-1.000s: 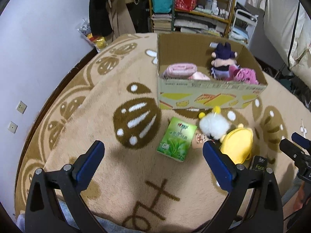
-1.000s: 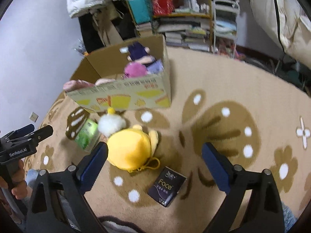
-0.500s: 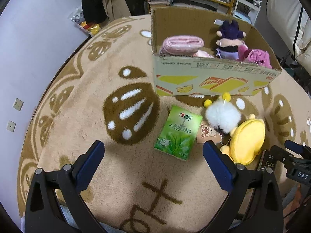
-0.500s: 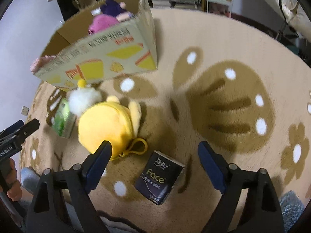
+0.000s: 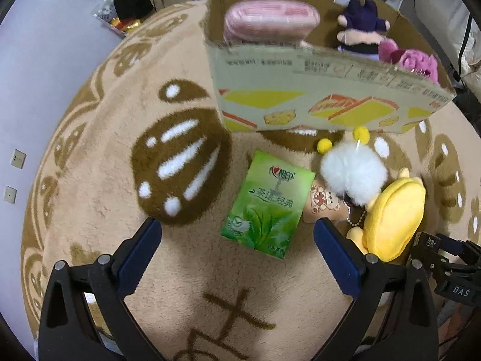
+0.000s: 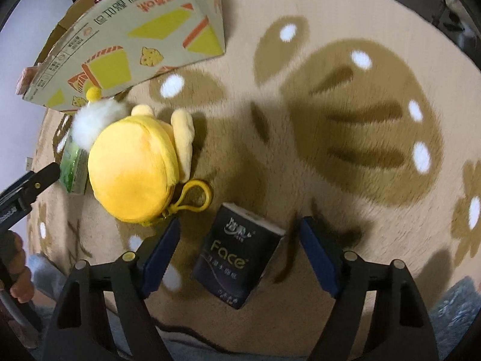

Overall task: Organize soft objects
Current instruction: 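Lower both tools toward the green tissue pack and black Face tissue pack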

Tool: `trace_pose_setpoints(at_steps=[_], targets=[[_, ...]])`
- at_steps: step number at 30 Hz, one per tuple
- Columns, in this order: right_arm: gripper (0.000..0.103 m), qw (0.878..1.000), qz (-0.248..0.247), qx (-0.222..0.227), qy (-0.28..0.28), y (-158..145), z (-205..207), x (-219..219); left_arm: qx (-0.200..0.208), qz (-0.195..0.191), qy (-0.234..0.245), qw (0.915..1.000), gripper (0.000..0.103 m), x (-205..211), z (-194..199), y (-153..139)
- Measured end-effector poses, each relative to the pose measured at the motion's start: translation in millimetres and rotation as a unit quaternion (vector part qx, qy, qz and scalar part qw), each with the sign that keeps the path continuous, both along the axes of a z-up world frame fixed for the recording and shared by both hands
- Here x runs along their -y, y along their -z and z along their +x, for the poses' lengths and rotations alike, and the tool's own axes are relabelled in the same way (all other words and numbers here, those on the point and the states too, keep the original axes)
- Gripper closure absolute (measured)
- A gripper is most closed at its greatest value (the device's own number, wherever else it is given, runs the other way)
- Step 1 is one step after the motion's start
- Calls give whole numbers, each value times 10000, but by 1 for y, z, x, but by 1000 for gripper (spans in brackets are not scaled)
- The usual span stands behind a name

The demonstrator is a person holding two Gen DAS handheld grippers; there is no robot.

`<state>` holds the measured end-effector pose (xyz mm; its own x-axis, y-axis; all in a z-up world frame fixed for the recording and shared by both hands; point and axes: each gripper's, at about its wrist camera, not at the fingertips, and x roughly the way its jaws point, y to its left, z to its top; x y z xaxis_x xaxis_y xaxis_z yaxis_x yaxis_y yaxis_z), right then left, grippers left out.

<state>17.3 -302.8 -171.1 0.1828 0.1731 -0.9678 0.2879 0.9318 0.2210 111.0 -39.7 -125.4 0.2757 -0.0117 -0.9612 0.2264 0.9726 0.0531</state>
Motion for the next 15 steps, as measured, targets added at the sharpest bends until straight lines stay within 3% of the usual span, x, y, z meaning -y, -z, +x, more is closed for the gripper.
trace_pose_setpoints(at_steps=[5, 10, 15], targets=[[18, 10000, 55, -66, -35, 4, -5, 2, -183, 56, 115, 9998, 3, 7, 5, 14], [34, 9996, -178, -207, -64, 18, -3, 2, -331, 216, 160, 9991, 3, 13, 10, 27], [40, 9993, -283, -234, -54, 19, -4, 6, -433, 312, 191, 9984, 3, 13, 13, 38]])
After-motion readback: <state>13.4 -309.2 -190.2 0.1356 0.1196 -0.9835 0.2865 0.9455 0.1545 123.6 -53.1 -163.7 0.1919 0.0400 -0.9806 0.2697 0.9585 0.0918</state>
